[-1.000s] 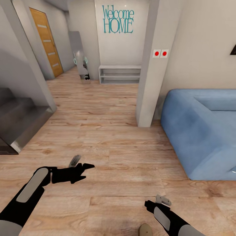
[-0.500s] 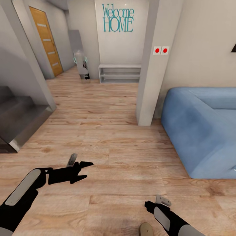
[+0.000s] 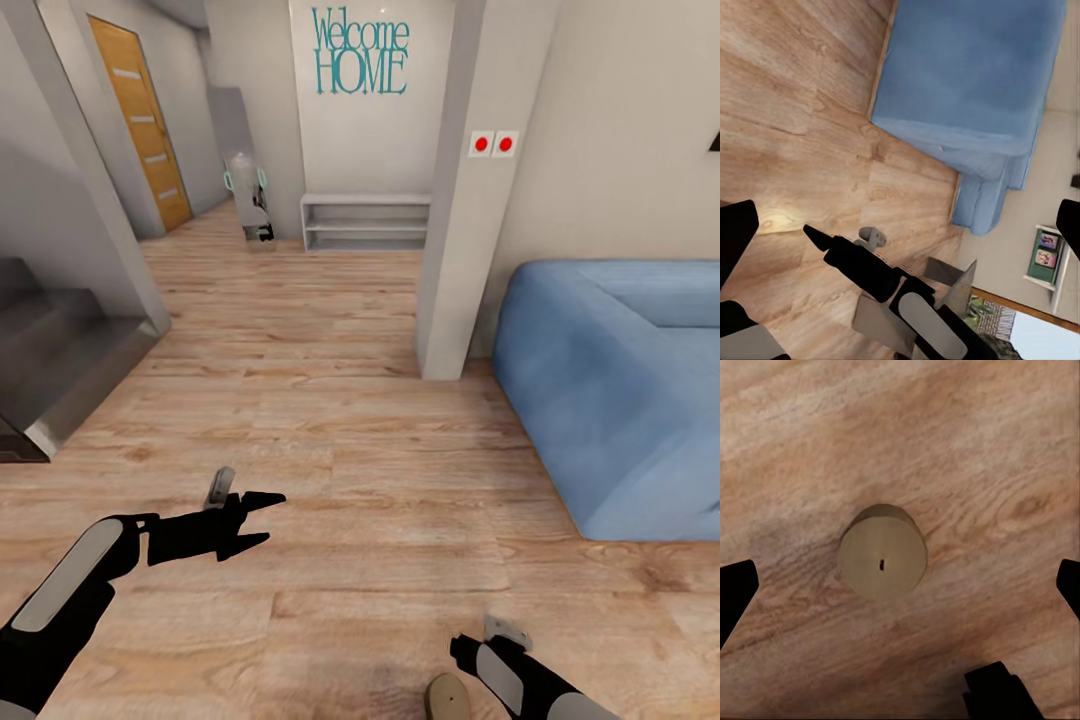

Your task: Place each of the two pumpkins and all three candles from the living room inside a cabinet in the living room (use any cabinet), then make sure every cabinet is closed, and position the cauldron so it is next to a table in the living room.

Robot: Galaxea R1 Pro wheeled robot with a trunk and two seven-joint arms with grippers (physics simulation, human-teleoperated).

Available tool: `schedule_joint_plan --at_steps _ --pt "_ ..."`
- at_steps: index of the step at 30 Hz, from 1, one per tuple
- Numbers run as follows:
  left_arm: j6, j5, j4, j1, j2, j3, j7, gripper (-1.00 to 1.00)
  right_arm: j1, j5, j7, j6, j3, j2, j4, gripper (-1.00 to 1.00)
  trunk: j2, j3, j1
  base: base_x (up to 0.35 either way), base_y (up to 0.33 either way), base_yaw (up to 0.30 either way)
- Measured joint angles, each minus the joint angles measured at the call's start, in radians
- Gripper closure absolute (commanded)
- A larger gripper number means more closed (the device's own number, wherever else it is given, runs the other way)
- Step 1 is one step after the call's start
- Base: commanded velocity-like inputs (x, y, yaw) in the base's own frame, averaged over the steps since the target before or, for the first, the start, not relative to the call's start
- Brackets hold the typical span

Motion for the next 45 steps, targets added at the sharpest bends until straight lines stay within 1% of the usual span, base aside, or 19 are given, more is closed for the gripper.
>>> schedule_joint_plan --at_steps 3,7,20,22,26,41,43,45 --pt "0.000 0.000 0.000 0.001 0.004 0.000 -0.004 -1.00 0.000 0.003 0.002 -0.001 0.000 0.000 0.025 -1.00 -0.021 -0.009 0.012 0.000 0.000 0.000" --pt "0.000 0.000 0.000 0.001 0.008 0.000 -0.009 -1.00 0.000 0.005 0.003 -0.003 0.000 0.000 0.037 -1.00 -0.049 -0.022 0.027 0.000 0.000 0.000" --pt "0.000 0.000 -0.001 0.001 0.008 0.000 -0.010 -1.00 0.000 0.006 0.006 -0.007 0.001 -0.001 0.026 -1.00 -0.140 -0.063 0.077 0.000 0.000 0.000" --pt "0.000 0.000 0.000 0.001 0.008 0.000 -0.010 -1.00 0.000 0.006 0.006 -0.014 0.001 -0.001 0.025 -1.00 -0.154 -0.069 0.084 0.000 0.000 0.000" --pt "0.000 0.000 0.000 0.001 0.008 0.000 -0.010 -1.00 0.000 0.006 0.012 -0.057 0.004 0.000 0.024 -1.00 -0.182 -0.081 0.100 0.000 0.000 0.000" --pt "0.000 0.000 0.000 0.001 0.013 0.000 -0.010 -1.00 0.000 0.007 0.015 -0.066 0.005 0.000 0.023 -1.00 -0.287 -0.128 0.157 0.000 0.000 0.000" --pt "0.000 0.000 0.000 0.001 0.015 0.000 -0.010 -1.00 0.000 0.007 0.039 -0.066 0.006 0.000 0.023 -1.00 -0.301 -0.135 0.165 0.000 0.000 0.000" --pt "0.000 0.000 0.000 0.001 0.016 0.000 -0.010 -1.00 0.000 0.008 0.082 -0.065 0.006 -0.001 0.026 -1.00 -0.315 -0.141 0.173 0.000 0.000 0.000"
